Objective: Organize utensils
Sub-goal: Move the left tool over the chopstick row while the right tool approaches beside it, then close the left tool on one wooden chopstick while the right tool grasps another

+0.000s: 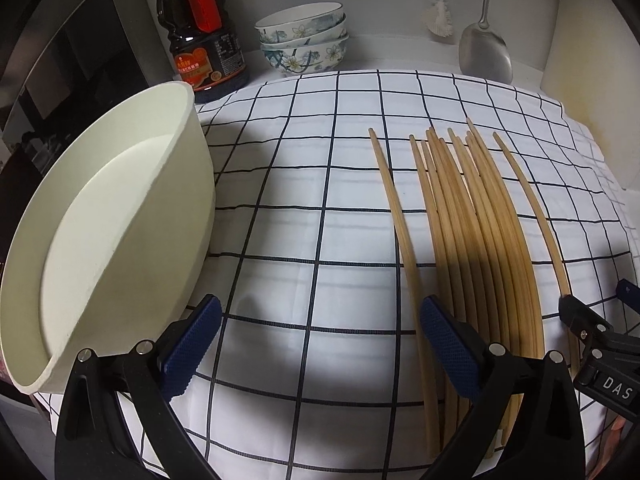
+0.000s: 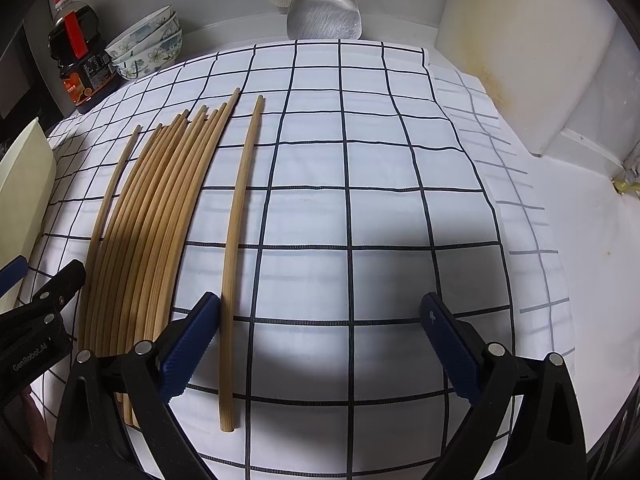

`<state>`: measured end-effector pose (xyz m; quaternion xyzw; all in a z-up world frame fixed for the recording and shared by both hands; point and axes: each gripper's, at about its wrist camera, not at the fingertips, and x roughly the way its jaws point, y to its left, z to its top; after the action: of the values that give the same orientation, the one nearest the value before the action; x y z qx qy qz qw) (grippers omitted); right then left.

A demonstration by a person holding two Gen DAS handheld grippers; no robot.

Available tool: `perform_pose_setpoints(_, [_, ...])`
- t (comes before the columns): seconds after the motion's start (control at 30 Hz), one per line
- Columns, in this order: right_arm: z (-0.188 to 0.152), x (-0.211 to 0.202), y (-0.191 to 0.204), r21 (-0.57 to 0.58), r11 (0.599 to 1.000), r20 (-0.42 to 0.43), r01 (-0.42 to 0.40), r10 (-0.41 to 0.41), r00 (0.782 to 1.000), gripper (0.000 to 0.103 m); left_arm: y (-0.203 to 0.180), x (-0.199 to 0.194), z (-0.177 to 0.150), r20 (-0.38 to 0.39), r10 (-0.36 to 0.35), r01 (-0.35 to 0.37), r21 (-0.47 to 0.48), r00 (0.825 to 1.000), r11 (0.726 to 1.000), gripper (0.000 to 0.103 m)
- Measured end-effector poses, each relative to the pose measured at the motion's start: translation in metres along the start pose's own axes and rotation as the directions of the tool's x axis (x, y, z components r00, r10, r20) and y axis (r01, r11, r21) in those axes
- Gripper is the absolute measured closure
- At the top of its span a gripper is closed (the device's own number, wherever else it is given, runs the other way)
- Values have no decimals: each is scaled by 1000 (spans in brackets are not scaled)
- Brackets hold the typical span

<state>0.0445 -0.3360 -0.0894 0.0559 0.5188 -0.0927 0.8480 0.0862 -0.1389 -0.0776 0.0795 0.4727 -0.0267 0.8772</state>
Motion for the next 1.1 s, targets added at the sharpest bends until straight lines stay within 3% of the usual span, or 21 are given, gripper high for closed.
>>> perform_pose_setpoints(0.17, [1,1,1,1,1000,3,1,-1,1000,8,-9,7,2,-26,6,-6,23,1000,1000,5])
perform_pose_setpoints(0.5, [3,1,4,-2,1000,28,13,-13,1000,9,-7,6,1,15,23,-23,28,1000,999,6])
perform_pose_setpoints(0.6, [3,-1,10,-36,999,54,34,-32,998,12,-12,1,-3,37,2,-4,49,999,999,19])
perform_pose_setpoints(0.73, [2,-4,11,-37,999,57,-23,25,998,37,-20,-5,-5,34,-45,42,76,998,996,50])
perform_pose_setpoints(0.9, [0,-9,20,-78,997,75,-26,32,997,86,-27,-8,-9,34,-102,99,93,994,991,92])
perform_pose_setpoints(0.97, [-1,-10,24,-94,995,79,-15,22,997,96,-30,-9,-10,40,-98,93,101,994,991,95])
perform_pose_setpoints(1.1, [-1,-11,20,-72,996,86,-46,52,995,97,-26,-10,-13,61,-121,115,97,991,989,96])
